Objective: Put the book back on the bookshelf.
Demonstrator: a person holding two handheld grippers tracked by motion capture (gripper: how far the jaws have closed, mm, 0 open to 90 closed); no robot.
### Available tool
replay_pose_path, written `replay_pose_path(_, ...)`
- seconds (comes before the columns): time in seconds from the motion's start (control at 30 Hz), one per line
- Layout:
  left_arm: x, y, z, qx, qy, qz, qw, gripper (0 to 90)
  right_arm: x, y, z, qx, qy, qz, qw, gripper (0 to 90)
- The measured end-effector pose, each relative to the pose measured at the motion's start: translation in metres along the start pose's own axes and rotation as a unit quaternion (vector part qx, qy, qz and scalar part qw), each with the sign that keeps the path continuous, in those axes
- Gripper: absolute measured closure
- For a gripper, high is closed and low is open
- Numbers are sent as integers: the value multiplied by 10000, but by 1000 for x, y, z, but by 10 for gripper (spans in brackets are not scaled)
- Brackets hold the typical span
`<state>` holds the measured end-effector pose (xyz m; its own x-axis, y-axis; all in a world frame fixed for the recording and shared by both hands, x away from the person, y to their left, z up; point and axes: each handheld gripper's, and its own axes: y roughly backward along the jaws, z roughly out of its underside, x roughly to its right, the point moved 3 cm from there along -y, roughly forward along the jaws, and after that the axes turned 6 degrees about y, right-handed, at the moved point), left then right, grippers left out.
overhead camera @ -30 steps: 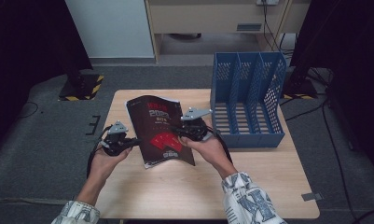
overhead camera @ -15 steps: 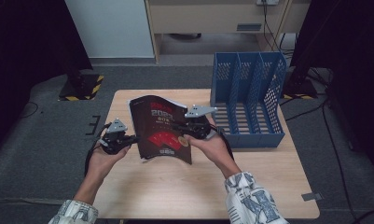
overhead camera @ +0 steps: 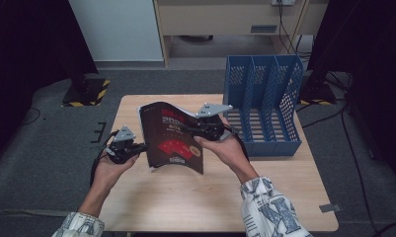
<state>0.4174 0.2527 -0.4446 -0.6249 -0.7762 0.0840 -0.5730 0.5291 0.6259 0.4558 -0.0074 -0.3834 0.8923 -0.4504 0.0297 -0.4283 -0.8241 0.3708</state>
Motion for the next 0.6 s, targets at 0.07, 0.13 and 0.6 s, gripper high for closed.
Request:
replay_pose_path(0.07,0,0,0,4,-6,4,10000,878,0,0,-3,20,-3,-11,10000,746)
replay_pose_path(0.13,1,0,0,10,-4,12,10000,879,0,-1,-5,26,2,-6,10000,734)
replay_pose_path(0.6,1,2,1,-19,-5,42,10000,878,-2,-4,-8,79,-27,-17,10000,825)
